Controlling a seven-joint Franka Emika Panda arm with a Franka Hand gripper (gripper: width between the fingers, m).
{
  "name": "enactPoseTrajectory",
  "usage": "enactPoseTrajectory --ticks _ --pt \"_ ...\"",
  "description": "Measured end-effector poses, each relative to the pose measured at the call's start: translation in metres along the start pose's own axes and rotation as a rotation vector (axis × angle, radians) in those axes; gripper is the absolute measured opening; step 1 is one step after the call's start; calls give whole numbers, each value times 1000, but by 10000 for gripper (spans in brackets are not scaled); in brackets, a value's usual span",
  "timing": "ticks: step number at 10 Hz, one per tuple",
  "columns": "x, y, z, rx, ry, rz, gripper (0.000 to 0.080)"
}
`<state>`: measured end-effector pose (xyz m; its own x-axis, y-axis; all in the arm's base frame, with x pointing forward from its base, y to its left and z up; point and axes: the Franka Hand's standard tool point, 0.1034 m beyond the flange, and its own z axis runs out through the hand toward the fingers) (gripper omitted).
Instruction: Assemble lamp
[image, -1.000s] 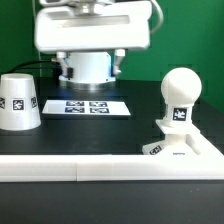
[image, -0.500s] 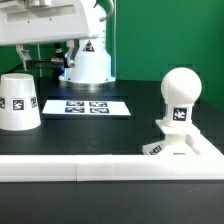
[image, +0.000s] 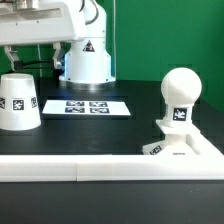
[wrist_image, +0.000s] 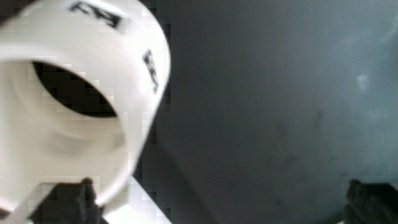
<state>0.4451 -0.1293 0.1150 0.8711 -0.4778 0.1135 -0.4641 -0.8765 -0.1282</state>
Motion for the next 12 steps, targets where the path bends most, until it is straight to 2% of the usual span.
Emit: enactPoseTrajectory --ticks 2,7,10,12 --pt "-7 5 4 -11 6 -9 699" --pt "-11 15 30 -59 20 -37 699" --pt "-12 15 35 -66 20 -43 657" --pt "-12 15 35 -66 20 -43 383"
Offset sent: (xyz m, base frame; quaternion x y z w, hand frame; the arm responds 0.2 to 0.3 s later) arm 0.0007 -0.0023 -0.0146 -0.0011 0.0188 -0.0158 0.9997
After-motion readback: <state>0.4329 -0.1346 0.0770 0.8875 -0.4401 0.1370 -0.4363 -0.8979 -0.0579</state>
